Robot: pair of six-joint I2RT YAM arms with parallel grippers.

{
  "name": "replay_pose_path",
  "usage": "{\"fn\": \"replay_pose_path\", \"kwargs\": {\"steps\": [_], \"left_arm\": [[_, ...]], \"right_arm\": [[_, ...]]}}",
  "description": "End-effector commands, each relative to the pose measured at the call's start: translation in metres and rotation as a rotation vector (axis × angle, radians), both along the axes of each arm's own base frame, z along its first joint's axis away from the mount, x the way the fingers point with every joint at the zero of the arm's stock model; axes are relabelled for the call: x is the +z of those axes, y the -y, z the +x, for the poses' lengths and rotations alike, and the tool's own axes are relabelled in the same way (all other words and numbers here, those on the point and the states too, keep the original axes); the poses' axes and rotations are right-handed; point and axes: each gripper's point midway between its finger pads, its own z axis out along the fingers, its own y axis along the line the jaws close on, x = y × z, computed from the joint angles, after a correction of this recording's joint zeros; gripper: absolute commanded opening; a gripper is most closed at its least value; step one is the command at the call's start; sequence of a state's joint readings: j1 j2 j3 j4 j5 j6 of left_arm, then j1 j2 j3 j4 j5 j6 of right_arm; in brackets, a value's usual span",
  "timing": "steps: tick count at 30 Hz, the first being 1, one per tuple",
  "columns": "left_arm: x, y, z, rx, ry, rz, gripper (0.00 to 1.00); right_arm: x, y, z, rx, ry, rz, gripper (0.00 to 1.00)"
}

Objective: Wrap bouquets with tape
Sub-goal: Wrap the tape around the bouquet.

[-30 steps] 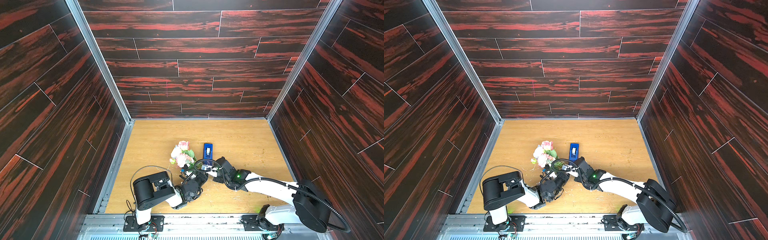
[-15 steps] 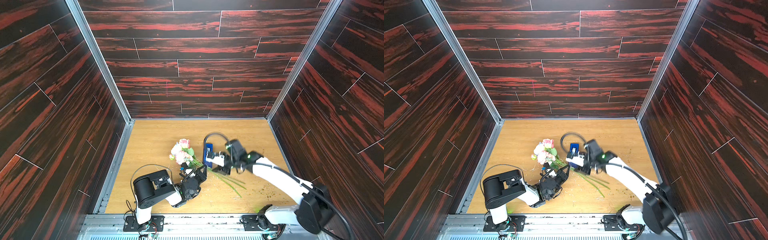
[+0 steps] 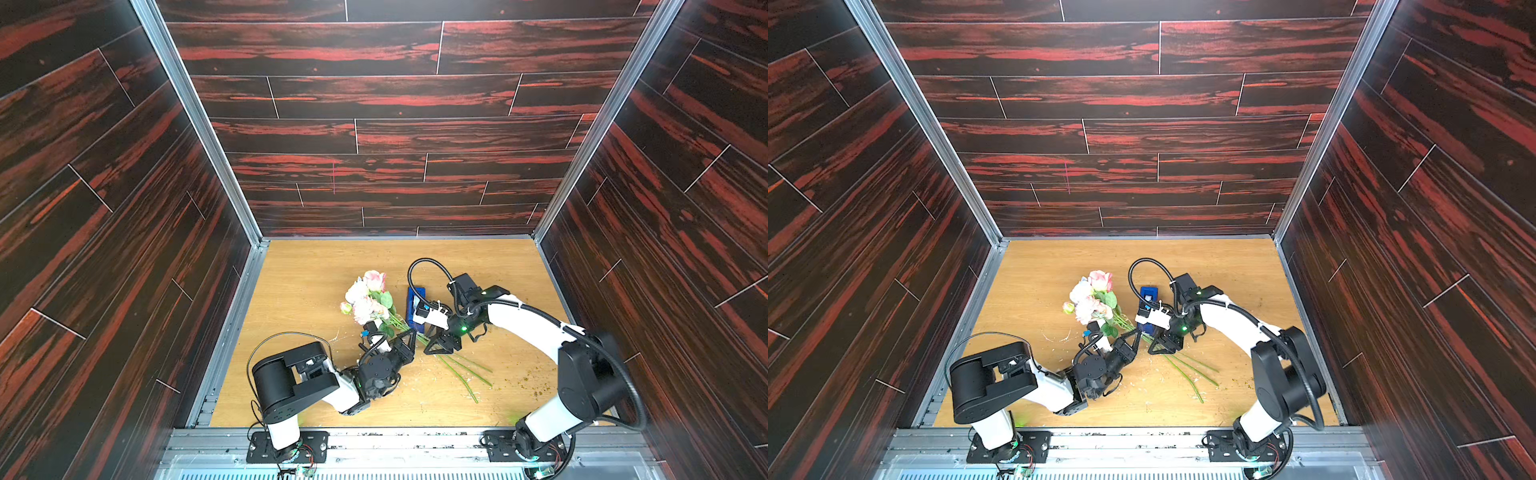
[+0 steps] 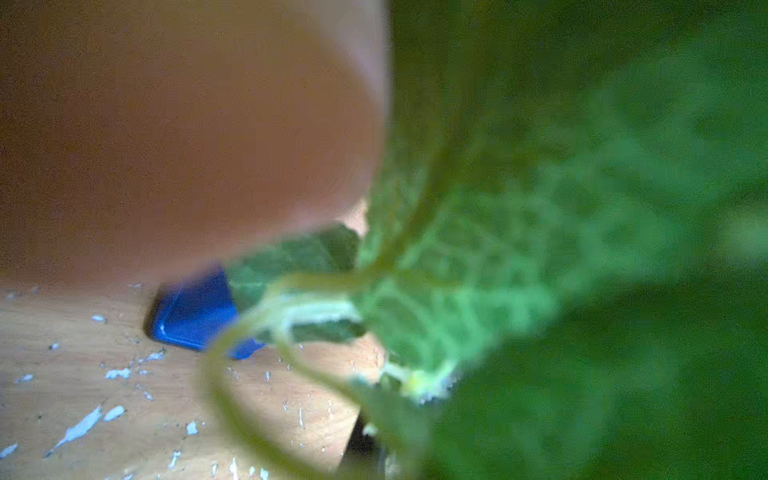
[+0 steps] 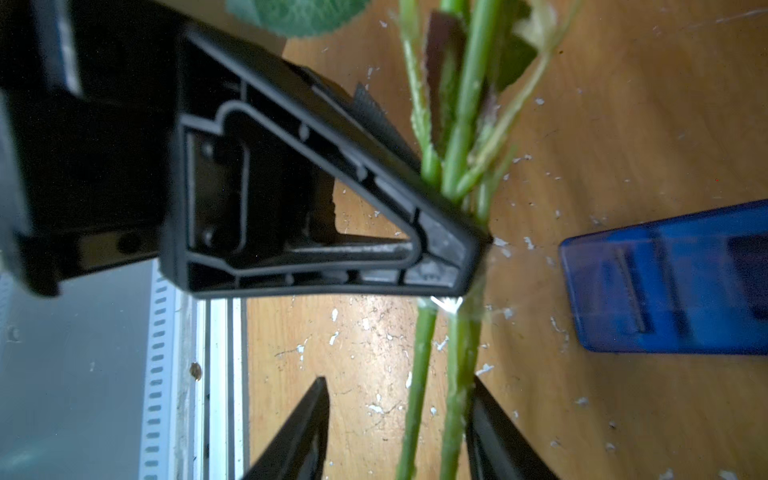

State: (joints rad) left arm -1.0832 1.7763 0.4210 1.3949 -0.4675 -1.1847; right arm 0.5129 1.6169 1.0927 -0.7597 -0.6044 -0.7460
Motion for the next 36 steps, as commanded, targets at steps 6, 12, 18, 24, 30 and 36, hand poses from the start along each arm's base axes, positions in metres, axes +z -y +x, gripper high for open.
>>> {"fn": "replay_pose_path", "kwargs": {"steps": [6, 12, 18, 24, 30, 36], "left_arm": [[0.021, 0.003, -0.005, -0.018, 0.044, -0.031, 0.00], [0.019, 0.002, -0.005, -0.008, 0.037, -0.033, 0.00], [0.013, 0.000, -0.006, 0.003, 0.013, -0.042, 0.21], [0.005, -0.010, -0.007, 0.048, -0.016, -0.052, 0.47], [-0.014, -0.014, -0.005, 0.081, -0.062, -0.046, 0.58], [-0.020, -0.013, 0.000, 0.106, -0.072, -0.044, 0.56]], "right_arm": [[-0.004, -0.009, -0.004, 0.022, -0.058, 0.055, 0.41], [-0.007, -0.010, -0.007, 0.009, 0.004, 0.039, 0.14], [-0.010, -0.009, -0.011, -0.008, 0.091, 0.015, 0.00], [-0.017, -0.007, -0.013, -0.008, 0.260, -0.064, 0.00], [-0.025, -0.002, -0.002, -0.034, 0.481, -0.161, 0.00], [-0.030, 0.001, 0.001, -0.042, 0.625, -0.220, 0.00]]}}
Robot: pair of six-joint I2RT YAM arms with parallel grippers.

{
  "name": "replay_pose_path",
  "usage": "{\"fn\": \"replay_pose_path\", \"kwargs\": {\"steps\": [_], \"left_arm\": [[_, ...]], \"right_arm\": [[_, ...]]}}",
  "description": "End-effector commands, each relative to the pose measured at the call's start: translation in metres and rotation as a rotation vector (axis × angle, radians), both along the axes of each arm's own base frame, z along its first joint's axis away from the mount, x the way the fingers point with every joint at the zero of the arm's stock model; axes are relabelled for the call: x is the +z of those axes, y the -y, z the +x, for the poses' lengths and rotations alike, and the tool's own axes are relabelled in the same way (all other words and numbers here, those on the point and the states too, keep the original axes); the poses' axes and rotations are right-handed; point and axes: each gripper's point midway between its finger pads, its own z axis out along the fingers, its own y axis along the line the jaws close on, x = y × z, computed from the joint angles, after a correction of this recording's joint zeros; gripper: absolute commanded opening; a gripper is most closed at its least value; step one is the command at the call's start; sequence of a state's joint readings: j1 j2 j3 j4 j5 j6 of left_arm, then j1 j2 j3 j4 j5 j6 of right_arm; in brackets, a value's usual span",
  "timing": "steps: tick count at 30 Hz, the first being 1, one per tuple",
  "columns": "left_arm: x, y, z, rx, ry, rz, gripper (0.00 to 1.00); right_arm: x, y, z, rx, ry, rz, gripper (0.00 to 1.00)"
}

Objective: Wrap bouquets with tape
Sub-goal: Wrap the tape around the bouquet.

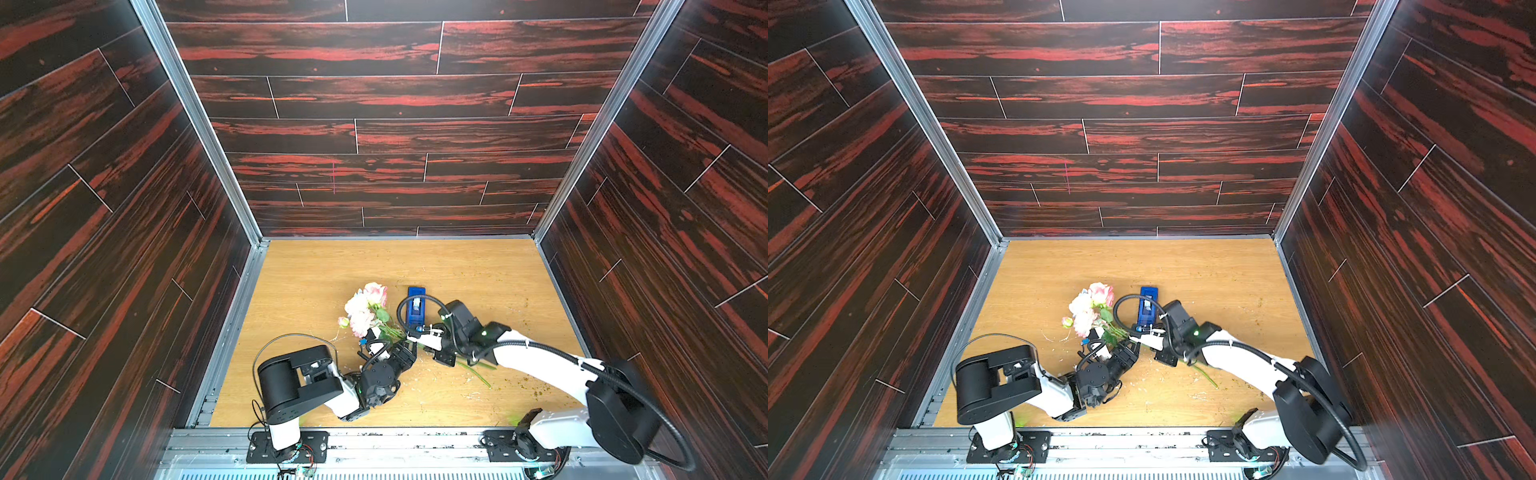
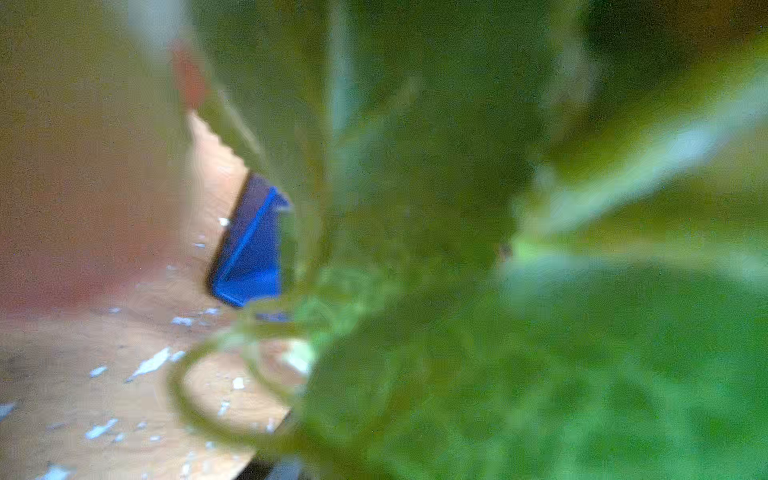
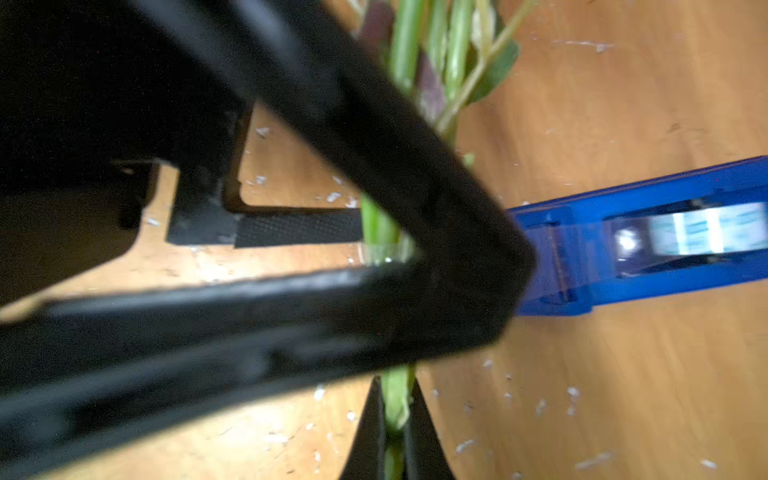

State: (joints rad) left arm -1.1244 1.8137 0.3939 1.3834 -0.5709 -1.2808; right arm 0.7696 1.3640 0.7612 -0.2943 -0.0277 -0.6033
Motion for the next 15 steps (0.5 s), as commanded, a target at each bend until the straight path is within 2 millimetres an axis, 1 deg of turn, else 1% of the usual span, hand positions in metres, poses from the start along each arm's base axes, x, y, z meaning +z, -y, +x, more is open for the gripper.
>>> {"fn": "replay_pose_path", "kwargs": {"steps": [1, 4, 9, 15], "left_arm": [[0.003, -0.003, 0.007, 0.042, 0.003, -0.035, 0.55], [0.000, -0.006, 0.009, 0.060, -0.007, -0.039, 0.52], [0.001, -0.010, 0.014, 0.086, -0.005, -0.045, 0.49], [-0.003, -0.008, 0.019, 0.097, -0.023, -0.065, 0.40]], "right_arm": [[-0.001, 0.000, -0.004, 0.049, 0.106, -0.050, 0.00], [-0.002, 0.000, -0.003, 0.044, 0.157, -0.070, 0.00], [-0.002, -0.002, -0.004, 0.042, 0.222, -0.084, 0.00], [0.002, -0.002, -0.002, 0.037, 0.277, -0.090, 0.00]]}}
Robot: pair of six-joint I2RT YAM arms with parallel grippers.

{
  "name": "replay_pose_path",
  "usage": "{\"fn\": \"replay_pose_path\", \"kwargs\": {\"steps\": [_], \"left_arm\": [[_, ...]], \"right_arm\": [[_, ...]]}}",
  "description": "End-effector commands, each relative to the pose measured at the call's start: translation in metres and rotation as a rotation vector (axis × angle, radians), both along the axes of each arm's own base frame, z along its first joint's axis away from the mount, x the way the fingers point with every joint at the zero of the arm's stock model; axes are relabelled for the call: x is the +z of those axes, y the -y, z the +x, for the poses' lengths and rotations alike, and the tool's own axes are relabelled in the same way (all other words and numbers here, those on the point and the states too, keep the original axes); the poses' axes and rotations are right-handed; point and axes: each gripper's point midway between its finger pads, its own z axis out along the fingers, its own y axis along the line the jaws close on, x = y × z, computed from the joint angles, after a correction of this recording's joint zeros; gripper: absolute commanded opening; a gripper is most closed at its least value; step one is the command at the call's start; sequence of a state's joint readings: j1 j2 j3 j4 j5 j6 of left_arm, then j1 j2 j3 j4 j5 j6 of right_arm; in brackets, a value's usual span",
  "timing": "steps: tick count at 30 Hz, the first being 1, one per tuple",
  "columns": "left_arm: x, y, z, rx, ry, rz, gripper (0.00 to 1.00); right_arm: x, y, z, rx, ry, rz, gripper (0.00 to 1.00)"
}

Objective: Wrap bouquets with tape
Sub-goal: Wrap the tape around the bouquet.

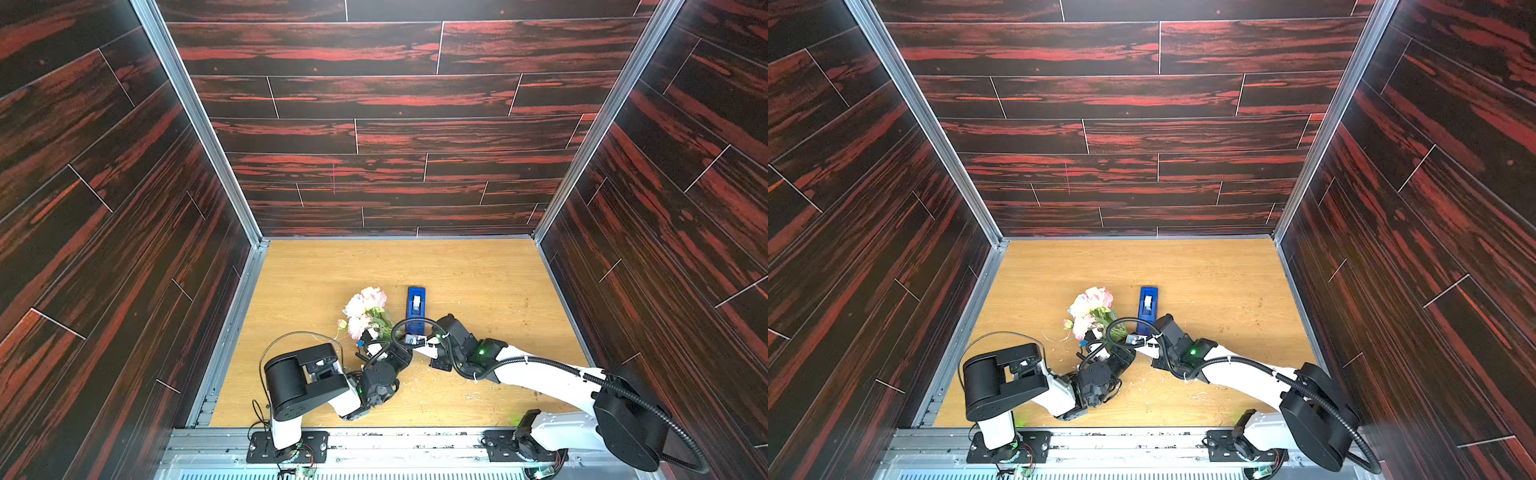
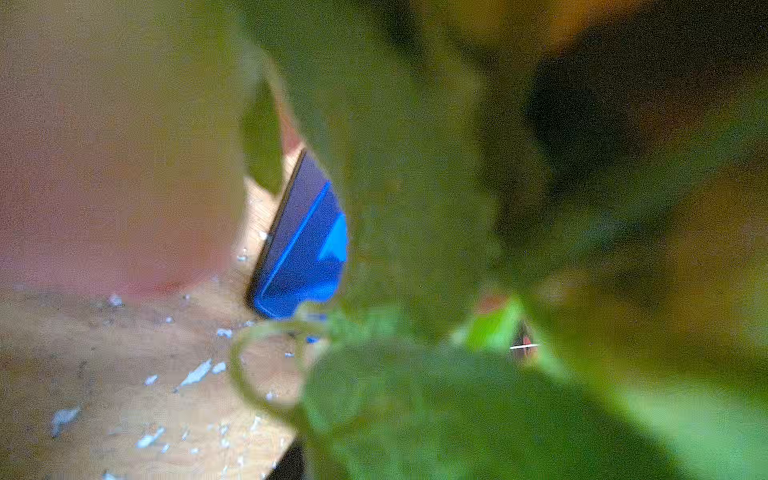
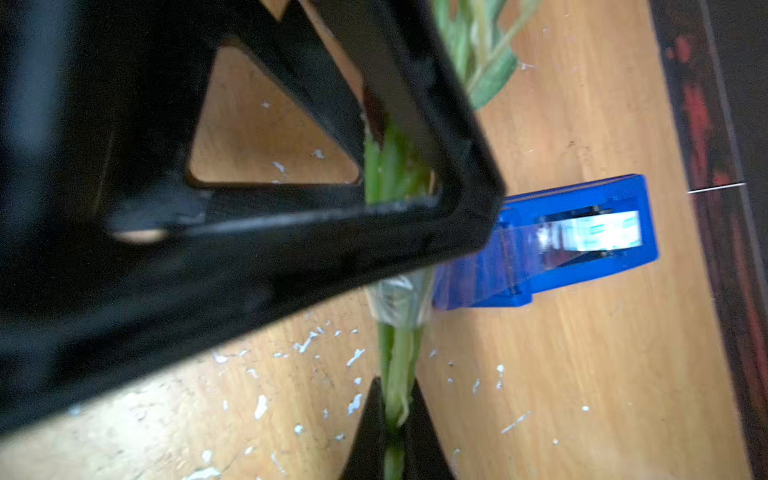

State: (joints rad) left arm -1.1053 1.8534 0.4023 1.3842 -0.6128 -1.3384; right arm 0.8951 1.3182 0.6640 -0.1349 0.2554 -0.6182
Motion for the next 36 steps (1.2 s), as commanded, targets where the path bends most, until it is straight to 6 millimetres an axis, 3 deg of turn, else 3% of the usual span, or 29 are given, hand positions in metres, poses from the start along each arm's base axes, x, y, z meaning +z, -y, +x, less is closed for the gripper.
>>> {"fn": "replay_pose_path", "kwargs": {"steps": [1, 7, 10, 15, 20, 32, 34, 36], "left_arm": [[0.008, 0.002, 0.010, 0.031, 0.015, -0.044, 0.38], [0.010, 0.003, 0.013, 0.038, 0.020, -0.047, 0.25], [0.010, 0.001, 0.015, 0.042, 0.021, -0.046, 0.25], [0.011, 0.000, 0.016, 0.050, 0.022, -0.048, 0.39], [0.012, 0.002, 0.018, 0.053, 0.025, -0.053, 0.40], [0.013, 0.008, 0.022, 0.031, 0.027, -0.056, 0.03], [0.015, 0.012, 0.020, 0.003, 0.034, -0.051, 0.00], [0.017, 0.018, 0.015, -0.042, 0.041, -0.043, 0.00]], "right_arm": [[0.002, -0.002, -0.010, 0.068, 0.029, -0.021, 0.00], [0.004, -0.002, -0.014, 0.073, 0.042, -0.025, 0.00], [0.002, -0.002, -0.017, 0.081, 0.040, -0.033, 0.00], [0.001, -0.003, -0.021, 0.087, 0.038, -0.040, 0.00], [0.002, -0.004, -0.023, 0.094, 0.043, -0.044, 0.00], [0.003, -0.007, -0.036, 0.136, 0.002, -0.033, 0.00], [0.003, -0.010, -0.042, 0.160, -0.036, -0.029, 0.12], [0.008, -0.012, -0.048, 0.175, -0.096, -0.005, 0.37]]}}
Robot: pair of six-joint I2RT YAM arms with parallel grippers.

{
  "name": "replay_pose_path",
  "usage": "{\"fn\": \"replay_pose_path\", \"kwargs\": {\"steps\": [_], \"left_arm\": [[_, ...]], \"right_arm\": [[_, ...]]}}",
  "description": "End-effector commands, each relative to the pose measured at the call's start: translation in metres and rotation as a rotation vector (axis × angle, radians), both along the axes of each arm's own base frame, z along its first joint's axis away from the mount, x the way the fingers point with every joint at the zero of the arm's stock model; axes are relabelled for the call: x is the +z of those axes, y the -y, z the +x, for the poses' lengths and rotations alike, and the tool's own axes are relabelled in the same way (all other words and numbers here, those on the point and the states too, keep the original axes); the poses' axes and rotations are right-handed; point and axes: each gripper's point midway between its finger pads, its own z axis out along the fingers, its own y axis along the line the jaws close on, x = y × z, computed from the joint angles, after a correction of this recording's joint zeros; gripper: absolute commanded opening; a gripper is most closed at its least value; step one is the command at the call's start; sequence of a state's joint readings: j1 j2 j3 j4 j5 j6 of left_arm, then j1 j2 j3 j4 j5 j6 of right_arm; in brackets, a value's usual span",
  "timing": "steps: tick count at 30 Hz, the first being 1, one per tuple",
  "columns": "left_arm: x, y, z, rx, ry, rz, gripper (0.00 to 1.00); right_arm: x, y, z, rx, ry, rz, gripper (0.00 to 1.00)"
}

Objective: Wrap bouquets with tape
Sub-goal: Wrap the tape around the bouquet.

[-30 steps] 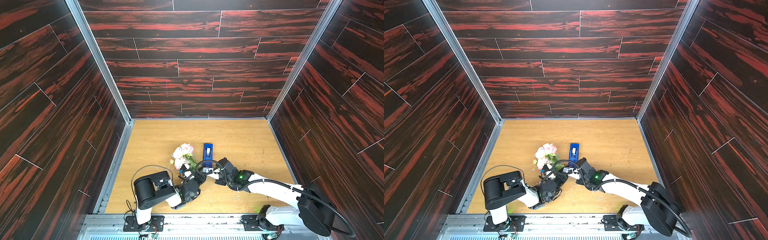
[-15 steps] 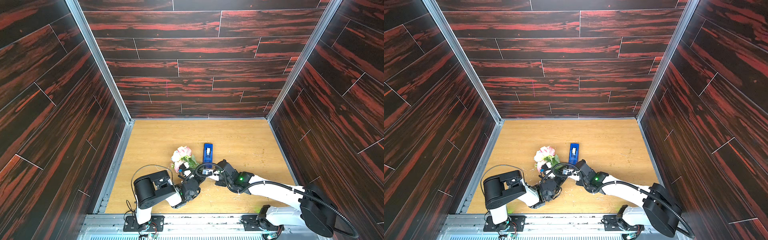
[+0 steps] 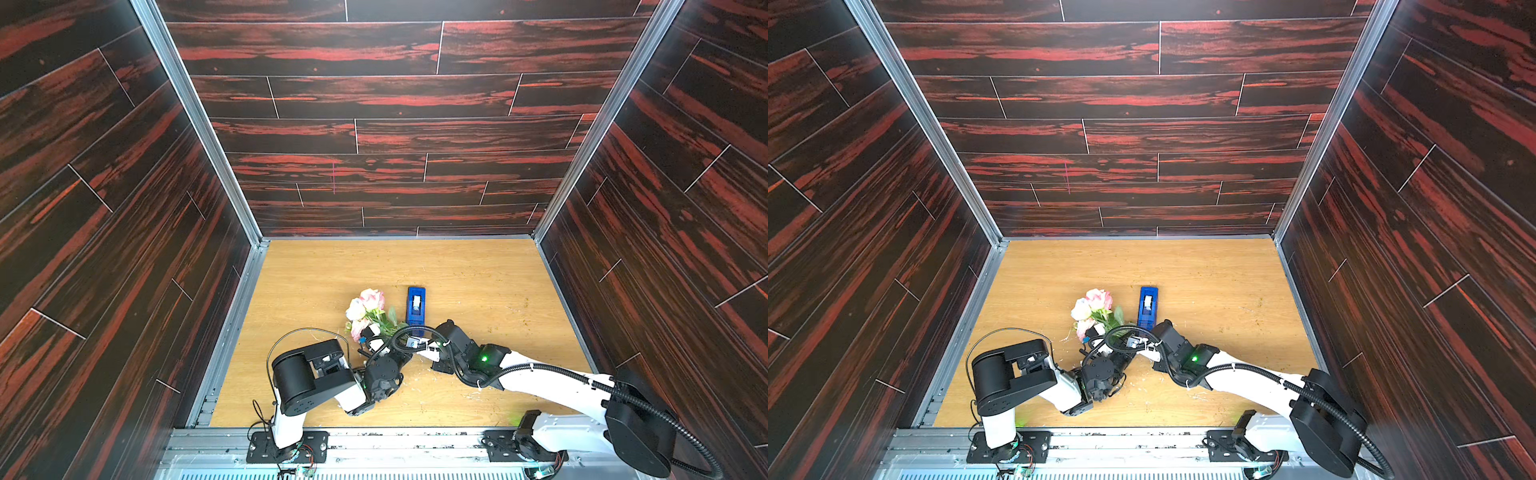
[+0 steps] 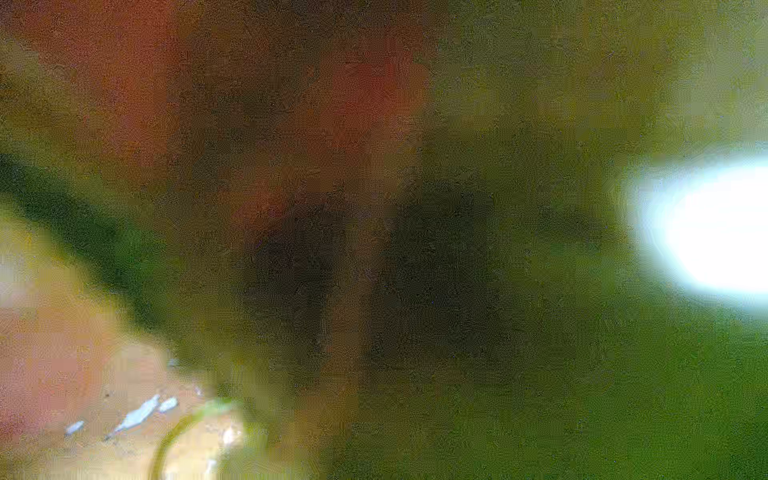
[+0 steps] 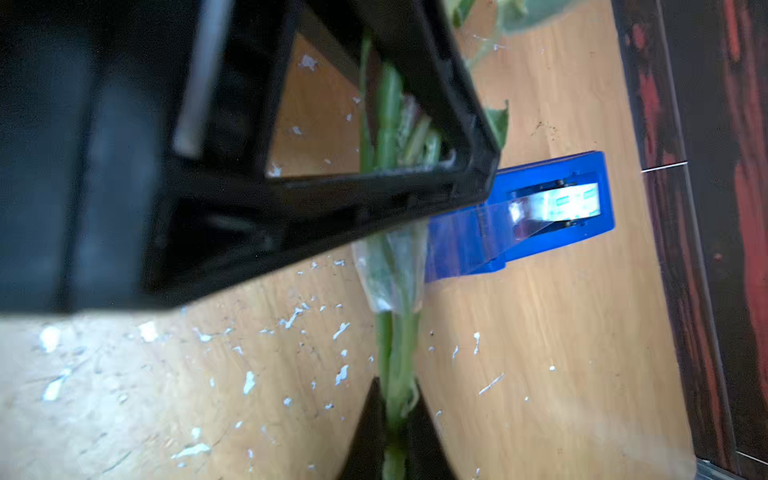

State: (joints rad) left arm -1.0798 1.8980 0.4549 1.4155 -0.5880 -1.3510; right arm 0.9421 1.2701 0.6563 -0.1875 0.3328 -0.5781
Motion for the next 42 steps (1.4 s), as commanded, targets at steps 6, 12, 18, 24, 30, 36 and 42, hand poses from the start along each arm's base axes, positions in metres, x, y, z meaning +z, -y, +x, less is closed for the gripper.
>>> {"fn": "replay_pose_path", "kwargs": {"steps": [6, 12, 18, 24, 30, 36, 42], "left_arm": [[0.019, 0.015, -0.005, -0.110, 0.053, 0.016, 0.00], [0.032, 0.014, -0.015, -0.140, 0.098, 0.040, 0.00], [0.036, 0.012, -0.020, -0.141, 0.117, 0.054, 0.00], [0.037, 0.014, -0.022, -0.146, 0.125, 0.062, 0.00], [0.036, 0.013, -0.022, -0.141, 0.123, 0.065, 0.00], [0.035, 0.012, -0.023, -0.136, 0.119, 0.066, 0.00], [0.027, 0.006, -0.024, -0.112, 0.091, 0.062, 0.01]], "right_arm": [[0.040, -0.021, -0.049, 0.240, -0.376, 0.195, 0.55], [0.050, -0.012, -0.040, 0.235, -0.597, 0.273, 0.55], [0.046, -0.013, -0.036, 0.244, -0.755, 0.311, 0.53], [0.037, -0.012, -0.031, 0.227, -0.844, 0.329, 0.49], [0.021, -0.011, -0.031, 0.211, -0.875, 0.302, 0.47], [0.009, -0.012, -0.023, 0.186, -0.867, 0.289, 0.30], [0.007, -0.011, -0.019, 0.165, -0.767, 0.267, 0.00]]}}
